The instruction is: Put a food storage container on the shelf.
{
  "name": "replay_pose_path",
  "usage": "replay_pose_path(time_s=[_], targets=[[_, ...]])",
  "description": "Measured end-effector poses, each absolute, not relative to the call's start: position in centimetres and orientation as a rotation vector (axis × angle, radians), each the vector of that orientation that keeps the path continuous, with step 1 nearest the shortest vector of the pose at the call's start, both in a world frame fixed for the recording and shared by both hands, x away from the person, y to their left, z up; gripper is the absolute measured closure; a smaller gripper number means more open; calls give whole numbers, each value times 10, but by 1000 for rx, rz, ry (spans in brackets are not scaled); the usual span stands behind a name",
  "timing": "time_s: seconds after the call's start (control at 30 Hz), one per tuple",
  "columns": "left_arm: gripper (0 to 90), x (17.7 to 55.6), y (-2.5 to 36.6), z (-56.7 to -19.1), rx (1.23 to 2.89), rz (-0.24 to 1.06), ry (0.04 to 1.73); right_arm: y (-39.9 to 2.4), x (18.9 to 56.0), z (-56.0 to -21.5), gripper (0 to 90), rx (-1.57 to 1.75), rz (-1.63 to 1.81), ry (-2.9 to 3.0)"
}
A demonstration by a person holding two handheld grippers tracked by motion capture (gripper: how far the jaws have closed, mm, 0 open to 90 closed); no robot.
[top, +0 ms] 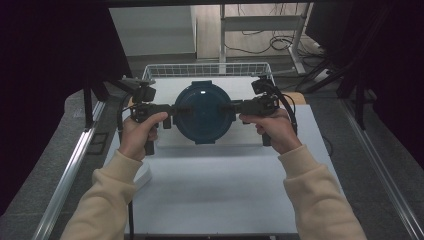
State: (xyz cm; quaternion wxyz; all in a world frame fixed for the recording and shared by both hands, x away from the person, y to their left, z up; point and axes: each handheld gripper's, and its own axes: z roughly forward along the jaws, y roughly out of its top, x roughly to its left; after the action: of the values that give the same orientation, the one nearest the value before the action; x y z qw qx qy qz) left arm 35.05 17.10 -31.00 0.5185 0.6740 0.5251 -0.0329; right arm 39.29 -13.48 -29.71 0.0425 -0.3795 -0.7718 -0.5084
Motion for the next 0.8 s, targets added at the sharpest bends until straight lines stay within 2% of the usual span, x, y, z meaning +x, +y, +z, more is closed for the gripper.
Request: replay_pose_path(time_s=[0.8], targets=[[332, 388, 171, -296, 1597, -118, 1275, -138, 429, -279, 419, -1171, -1551, -2342]])
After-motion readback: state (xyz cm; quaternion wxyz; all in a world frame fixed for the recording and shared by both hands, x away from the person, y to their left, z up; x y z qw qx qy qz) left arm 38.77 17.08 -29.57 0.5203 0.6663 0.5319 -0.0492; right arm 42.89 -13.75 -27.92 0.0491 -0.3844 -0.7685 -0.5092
